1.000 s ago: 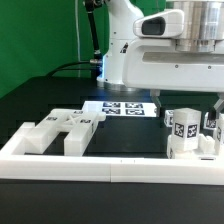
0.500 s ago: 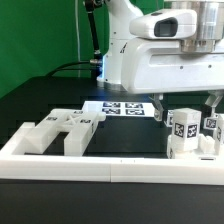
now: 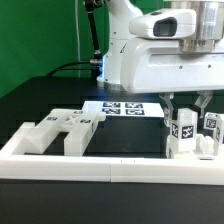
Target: Assemble chair
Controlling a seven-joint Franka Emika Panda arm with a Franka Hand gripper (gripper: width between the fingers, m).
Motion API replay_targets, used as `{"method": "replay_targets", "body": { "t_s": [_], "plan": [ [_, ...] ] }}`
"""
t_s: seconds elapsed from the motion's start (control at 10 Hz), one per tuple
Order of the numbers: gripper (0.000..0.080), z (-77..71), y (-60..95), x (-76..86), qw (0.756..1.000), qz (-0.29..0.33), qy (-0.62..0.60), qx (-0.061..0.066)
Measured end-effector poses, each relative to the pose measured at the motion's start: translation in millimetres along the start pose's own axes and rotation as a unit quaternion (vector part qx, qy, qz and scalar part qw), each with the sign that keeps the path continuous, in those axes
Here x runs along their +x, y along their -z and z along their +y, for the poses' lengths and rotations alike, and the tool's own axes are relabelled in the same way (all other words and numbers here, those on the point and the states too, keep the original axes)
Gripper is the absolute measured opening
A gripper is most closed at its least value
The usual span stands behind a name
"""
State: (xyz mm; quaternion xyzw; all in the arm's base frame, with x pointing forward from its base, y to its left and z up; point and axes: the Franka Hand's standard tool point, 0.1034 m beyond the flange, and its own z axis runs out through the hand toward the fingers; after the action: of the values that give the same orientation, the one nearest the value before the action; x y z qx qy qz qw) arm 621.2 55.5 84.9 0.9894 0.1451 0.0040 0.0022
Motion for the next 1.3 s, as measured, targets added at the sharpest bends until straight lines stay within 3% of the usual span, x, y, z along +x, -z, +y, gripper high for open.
{"method": "replay_targets", "body": {
  "t_s": [0.1, 0.5, 1.3],
  "plan": [
    [0.0291, 0.0, 0.0, 0.0, 1.000, 0.000, -0.001, 0.000],
    [0.0291, -1.5, -0.2, 0.1, 0.975, 0.000, -0.220, 0.007],
    [0.0291, -4.1, -1.7, 2.6, 0.859, 0.003, -0.512, 0.012]
  ]
}}
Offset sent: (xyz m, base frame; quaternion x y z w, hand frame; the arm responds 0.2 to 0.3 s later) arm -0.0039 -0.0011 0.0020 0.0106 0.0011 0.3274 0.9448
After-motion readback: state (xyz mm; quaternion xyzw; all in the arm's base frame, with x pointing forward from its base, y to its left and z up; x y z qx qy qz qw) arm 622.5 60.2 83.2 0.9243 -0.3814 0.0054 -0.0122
